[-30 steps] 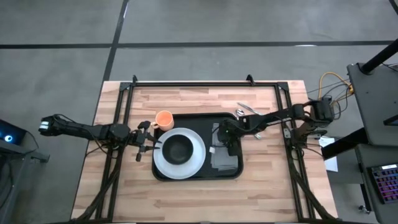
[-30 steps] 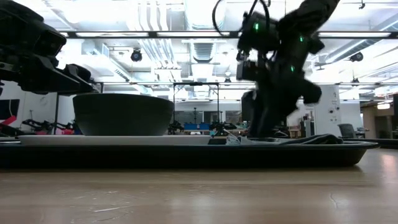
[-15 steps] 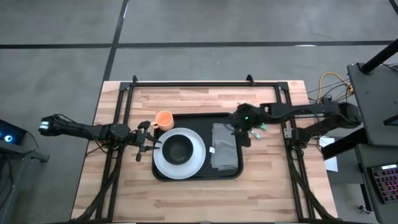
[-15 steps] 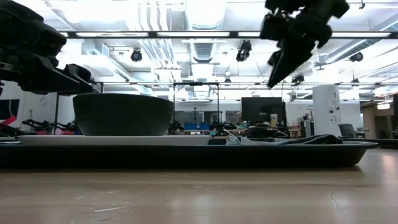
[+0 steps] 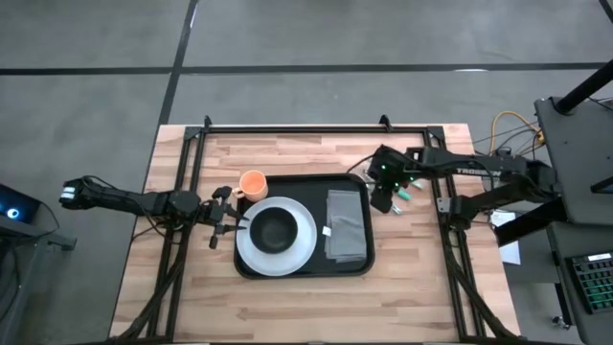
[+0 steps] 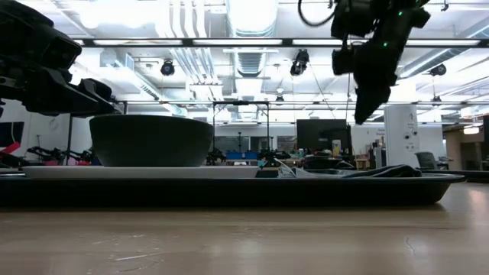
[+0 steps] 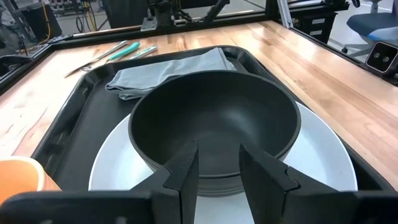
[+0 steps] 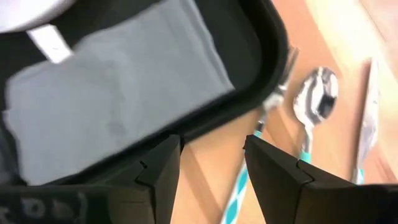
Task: Set up tray
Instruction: Put the blue fork on top of the gray napkin
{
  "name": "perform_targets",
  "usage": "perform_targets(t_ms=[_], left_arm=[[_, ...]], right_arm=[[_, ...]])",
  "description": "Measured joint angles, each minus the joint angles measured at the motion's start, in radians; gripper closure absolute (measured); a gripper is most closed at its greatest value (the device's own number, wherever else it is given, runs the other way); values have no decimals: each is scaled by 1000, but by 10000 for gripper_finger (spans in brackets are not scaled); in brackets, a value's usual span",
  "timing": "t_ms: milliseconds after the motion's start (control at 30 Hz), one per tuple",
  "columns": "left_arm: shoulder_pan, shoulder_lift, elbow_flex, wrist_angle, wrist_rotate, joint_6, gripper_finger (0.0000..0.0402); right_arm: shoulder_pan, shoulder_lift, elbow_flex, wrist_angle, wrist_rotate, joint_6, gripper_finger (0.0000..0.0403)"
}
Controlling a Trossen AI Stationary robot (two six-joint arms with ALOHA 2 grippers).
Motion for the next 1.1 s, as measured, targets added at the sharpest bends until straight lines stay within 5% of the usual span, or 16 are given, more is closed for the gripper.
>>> perform_targets(t_ms=[400, 1100], left_arm=[[0, 0, 0, 0, 0, 0, 305], [0, 0, 0, 0, 0, 0, 305]], right_arm=[[-128, 123, -1, -8, -1, 2, 229], [-129, 177, -32, -5, -2, 78, 235]])
